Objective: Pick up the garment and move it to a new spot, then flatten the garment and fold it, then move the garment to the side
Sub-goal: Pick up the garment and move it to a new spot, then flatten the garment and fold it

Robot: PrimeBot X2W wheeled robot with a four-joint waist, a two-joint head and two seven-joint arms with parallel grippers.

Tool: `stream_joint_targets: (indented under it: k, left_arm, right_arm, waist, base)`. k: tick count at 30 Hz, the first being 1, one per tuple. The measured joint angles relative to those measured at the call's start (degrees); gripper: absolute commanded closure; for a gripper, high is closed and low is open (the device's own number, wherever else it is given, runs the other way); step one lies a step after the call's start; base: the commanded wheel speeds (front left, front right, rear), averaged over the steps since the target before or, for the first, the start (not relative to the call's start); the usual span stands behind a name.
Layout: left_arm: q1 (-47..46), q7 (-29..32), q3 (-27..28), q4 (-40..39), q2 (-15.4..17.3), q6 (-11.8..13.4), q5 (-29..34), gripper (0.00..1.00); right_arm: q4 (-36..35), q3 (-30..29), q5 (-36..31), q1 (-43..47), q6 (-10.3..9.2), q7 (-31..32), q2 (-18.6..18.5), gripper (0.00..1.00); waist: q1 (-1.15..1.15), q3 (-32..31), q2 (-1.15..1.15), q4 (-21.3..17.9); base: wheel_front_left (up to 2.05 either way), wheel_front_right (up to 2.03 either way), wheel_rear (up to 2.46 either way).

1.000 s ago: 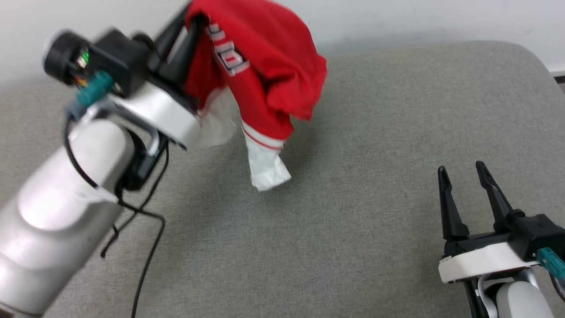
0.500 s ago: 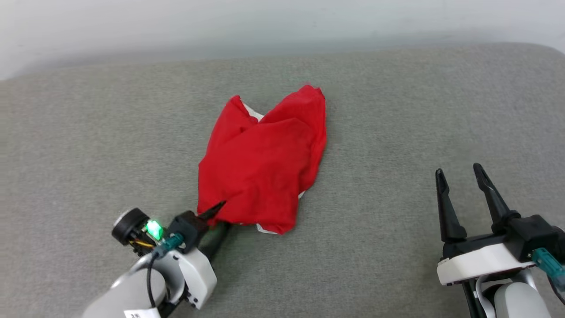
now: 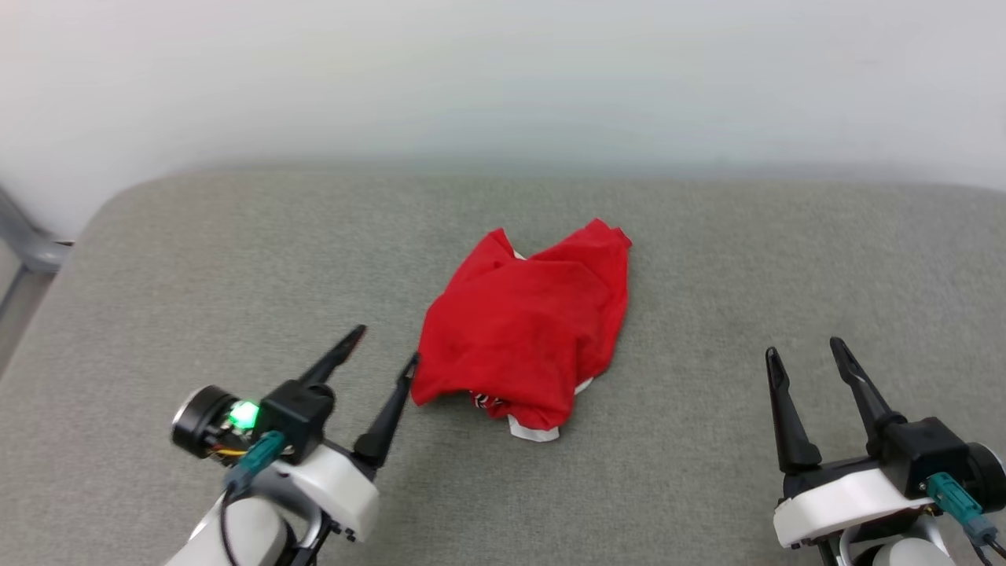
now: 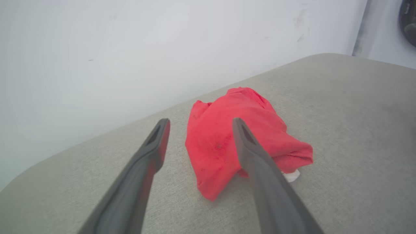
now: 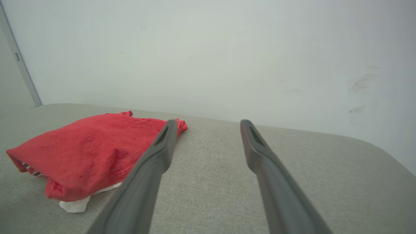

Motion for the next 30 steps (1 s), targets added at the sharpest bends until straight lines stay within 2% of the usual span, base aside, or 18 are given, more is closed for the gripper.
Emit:
stream_joint_targets:
  k: [1,2,4,8,12,17,23,27,30]
  left_arm:
    - [1.2,0.0,1.7,-1.4,0.1,0.5,0.4,0.0]
    - [5.4,0.0,7.1,-5.5,0.0,2.0,1.3,0.0]
    - [8.9,0.0,10.5,-7.4,-1.0,2.9,1.4,0.0]
    - [16.3,0.0,16.1,-9.3,-4.7,3.8,2.1,0.0]
    - [21.2,0.0,21.4,-11.1,-9.0,3.7,5.2,0.0]
    - [24.1,0.0,26.8,-11.5,-13.9,1.4,8.3,0.0]
    - [23.2,0.0,30.0,-11.0,-16.7,-3.1,12.2,0.0]
    - [21.9,0.0,31.7,-10.6,-18.4,-5.2,14.0,0.0]
    - [21.8,0.0,32.5,-9.9,-20.0,-6.4,15.1,0.0]
  right_arm:
    - [0.1,0.1,0.0,0.3,0.0,0.0,0.0,0.0]
    - [0.1,0.5,0.0,1.0,0.0,0.0,0.0,0.0]
    - [0.2,0.6,0.1,1.6,0.0,0.0,0.0,0.0]
    - [0.2,1.1,0.6,1.9,0.0,0.0,0.0,0.0]
    - [0.3,1.7,1.0,2.6,0.0,0.0,0.0,0.0]
    - [0.3,1.5,1.2,2.6,0.0,0.0,0.0,0.0]
    - [1.4,3.0,0.1,2.5,0.0,0.0,0.0,0.0]
    - [5.2,7.5,0.4,-0.6,0.0,0.9,-1.1,0.0]
    - [7.8,13.8,2.9,-4.9,0.0,6.5,-4.7,0.0]
  waist:
    - [0.0,-0.6,0.0,0.4]
    - [0.0,-2.0,0.0,1.4]
    - [0.0,-2.7,0.0,2.0]
    - [0.0,-3.2,0.0,2.3]
    - [0.0,-3.2,0.0,2.2]
    - [0.0,-2.6,0.0,2.2]
    - [0.01,-1.1,0.0,3.4]
    - [0.01,0.4,0.0,4.8]
    - [0.01,1.4,0.0,6.2]
  base:
    - [0.0,0.0,0.0]
    - [0.0,0.0,0.0]
    - [0.0,0.0,0.0]
    - [0.0,0.0,0.0]
    - [0.0,0.0,0.0]
    - [0.0,0.0,0.0]
    - [0.0,0.0,0.0]
    - [0.0,0.0,0.0]
    - [0.0,0.0,0.0]
